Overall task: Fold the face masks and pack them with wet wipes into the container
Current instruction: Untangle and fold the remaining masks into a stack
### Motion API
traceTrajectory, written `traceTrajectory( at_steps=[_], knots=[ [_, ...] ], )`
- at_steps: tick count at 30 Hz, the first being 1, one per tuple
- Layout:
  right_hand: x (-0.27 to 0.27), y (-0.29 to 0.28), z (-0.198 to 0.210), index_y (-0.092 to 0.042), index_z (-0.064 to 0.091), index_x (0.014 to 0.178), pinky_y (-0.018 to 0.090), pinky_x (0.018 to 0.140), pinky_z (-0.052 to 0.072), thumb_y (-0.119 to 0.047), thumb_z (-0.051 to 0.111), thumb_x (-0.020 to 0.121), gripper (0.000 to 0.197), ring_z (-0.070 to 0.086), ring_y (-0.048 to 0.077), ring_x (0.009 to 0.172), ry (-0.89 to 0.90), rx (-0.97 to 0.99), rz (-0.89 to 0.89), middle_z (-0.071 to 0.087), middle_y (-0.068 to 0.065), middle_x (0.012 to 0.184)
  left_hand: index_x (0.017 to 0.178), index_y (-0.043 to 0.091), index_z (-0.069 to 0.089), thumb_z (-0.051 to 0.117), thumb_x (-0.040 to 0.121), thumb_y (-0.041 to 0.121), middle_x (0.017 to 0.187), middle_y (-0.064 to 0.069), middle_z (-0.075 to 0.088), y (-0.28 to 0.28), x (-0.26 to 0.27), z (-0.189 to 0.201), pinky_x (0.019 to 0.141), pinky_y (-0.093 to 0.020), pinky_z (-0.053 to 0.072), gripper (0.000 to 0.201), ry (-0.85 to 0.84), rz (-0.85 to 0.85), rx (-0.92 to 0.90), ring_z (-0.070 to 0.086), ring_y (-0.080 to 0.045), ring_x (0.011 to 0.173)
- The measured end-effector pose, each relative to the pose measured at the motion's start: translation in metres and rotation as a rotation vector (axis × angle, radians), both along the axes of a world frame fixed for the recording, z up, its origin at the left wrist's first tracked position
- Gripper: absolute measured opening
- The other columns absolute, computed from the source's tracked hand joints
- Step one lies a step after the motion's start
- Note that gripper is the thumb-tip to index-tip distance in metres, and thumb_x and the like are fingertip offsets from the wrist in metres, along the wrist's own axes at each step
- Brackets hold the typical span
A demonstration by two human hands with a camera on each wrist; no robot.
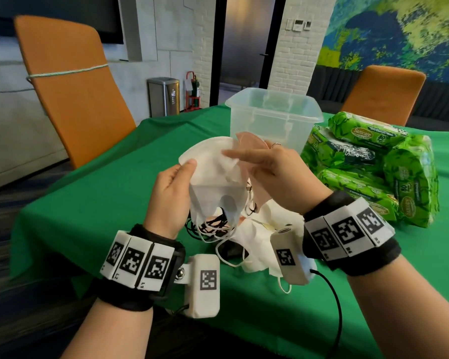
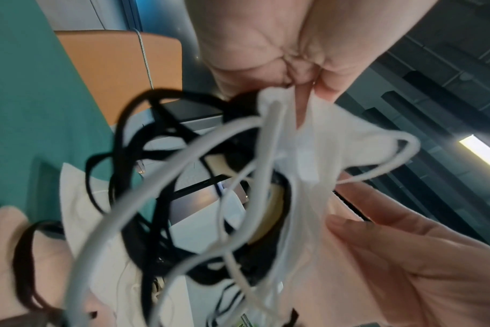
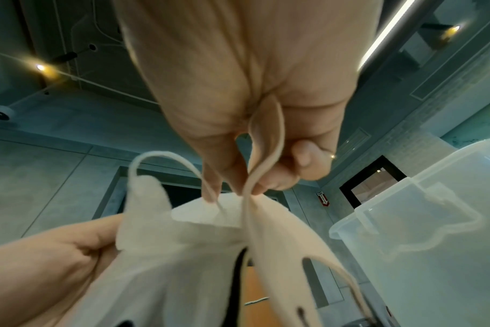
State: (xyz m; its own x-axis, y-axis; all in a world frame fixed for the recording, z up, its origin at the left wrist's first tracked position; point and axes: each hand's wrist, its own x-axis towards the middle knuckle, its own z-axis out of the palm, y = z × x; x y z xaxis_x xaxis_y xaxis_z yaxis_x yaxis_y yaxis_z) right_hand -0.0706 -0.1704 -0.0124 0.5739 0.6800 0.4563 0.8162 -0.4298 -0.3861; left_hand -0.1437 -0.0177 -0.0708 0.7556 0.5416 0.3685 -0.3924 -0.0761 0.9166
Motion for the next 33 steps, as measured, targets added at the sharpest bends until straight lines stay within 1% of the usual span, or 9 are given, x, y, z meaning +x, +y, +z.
traceTrajectory(
  at_steps=[6,13,18,20,22,25,28,30,33],
  knots=[
    [0.001,-0.008,-0.002,-0.027,0.075,0.084,0.027,0.077,0.041,0.009,0.046,0.079,0.047,0.05,0.03,0.085,0.131,-0.121,0.019,0.058,0.019,0.093,0.075,0.011,0.058,0.045,0.098,0.016,0.084,-0.014,0.061,0.006,0.003,0.0,0.072,-0.029,0.043,0.027,0.001,-0.002,0.01,0.055,-0.019,0.08],
    [0.008,-0.015,0.005,-0.024,0.066,0.073,0.007,0.062,0.039,-0.002,0.054,0.082,0.027,0.054,0.008,0.067,0.131,0.052,-0.16,0.062,-0.006,0.072,0.111,0.03,0.056,0.049,0.094,0.001,0.113,0.001,0.064,0.007,0.004,0.0,0.096,-0.036,0.048,0.035,-0.016,0.056,0.108,0.061,-0.014,0.105],
    [0.0,-0.015,0.02,-0.021,0.069,0.088,0.004,0.063,0.04,-0.003,0.033,0.074,0.042,0.055,-0.006,0.075,0.421,0.188,-0.047,0.065,-0.011,0.085,0.123,0.025,0.046,0.051,0.089,-0.008,0.125,0.005,0.055,0.001,-0.001,0.005,0.092,-0.019,0.044,0.047,-0.127,0.097,0.226,0.056,0.01,0.095],
    [0.001,-0.018,0.022,-0.018,0.067,0.1,0.011,0.071,0.046,0.014,0.028,0.075,0.056,0.061,0.009,0.085,0.437,0.13,-0.035,0.066,0.002,0.097,0.124,0.022,0.043,0.05,0.088,-0.012,0.12,0.021,0.047,0.002,-0.001,0.006,0.08,0.002,0.036,0.05,-0.162,0.079,0.22,0.048,0.026,0.095],
    [0.004,-0.02,0.022,-0.015,0.064,0.109,0.02,0.066,0.05,0.022,0.026,0.074,0.064,0.062,0.018,0.08,0.409,0.044,-0.036,0.065,0.012,0.101,0.124,0.02,0.043,0.051,0.087,-0.014,0.115,0.024,0.045,0.003,0.0,0.006,0.078,0.006,0.032,0.051,-0.167,0.081,0.214,0.046,0.029,0.092],
    [0.01,-0.022,0.019,-0.011,0.067,0.106,0.019,0.062,0.049,0.014,0.043,0.082,0.041,0.056,-0.002,0.059,0.336,-0.032,-0.05,0.064,0.005,0.086,0.115,0.024,0.051,0.053,0.086,-0.012,0.101,0.032,0.057,0.004,0.001,0.006,0.074,-0.002,0.04,0.046,-0.154,0.065,0.163,0.055,0.017,0.079],
    [0.012,-0.02,0.015,-0.012,0.07,0.09,0.031,0.079,0.045,-0.022,0.068,0.08,0.014,0.056,0.016,0.087,0.156,-0.053,-0.103,0.059,-0.003,0.087,0.1,0.034,0.057,0.057,0.086,-0.006,0.099,0.022,0.062,0.004,0.0,0.005,0.081,-0.032,0.05,0.042,-0.119,0.084,0.191,0.059,-0.003,0.076],
    [0.008,-0.016,0.017,-0.017,0.068,0.078,0.032,0.084,0.037,-0.027,0.074,0.074,0.013,0.048,0.023,0.096,0.009,0.029,-0.105,0.051,-0.002,0.09,0.098,0.033,0.058,0.058,0.086,-0.004,0.1,0.0,0.065,0.002,-0.002,0.004,0.075,-0.036,0.05,0.039,-0.113,0.081,0.219,0.052,-0.014,0.061],
    [0.0,-0.009,0.025,-0.019,0.065,0.072,0.026,0.073,0.039,-0.023,0.079,0.068,0.015,0.054,0.013,0.077,0.064,0.064,0.011,0.061,0.001,0.08,0.104,0.025,0.058,0.054,0.086,-0.009,0.095,-0.029,0.06,-0.001,-0.002,0.003,0.061,-0.043,0.043,0.038,-0.107,0.032,0.181,0.045,-0.031,0.062]
  ],
)
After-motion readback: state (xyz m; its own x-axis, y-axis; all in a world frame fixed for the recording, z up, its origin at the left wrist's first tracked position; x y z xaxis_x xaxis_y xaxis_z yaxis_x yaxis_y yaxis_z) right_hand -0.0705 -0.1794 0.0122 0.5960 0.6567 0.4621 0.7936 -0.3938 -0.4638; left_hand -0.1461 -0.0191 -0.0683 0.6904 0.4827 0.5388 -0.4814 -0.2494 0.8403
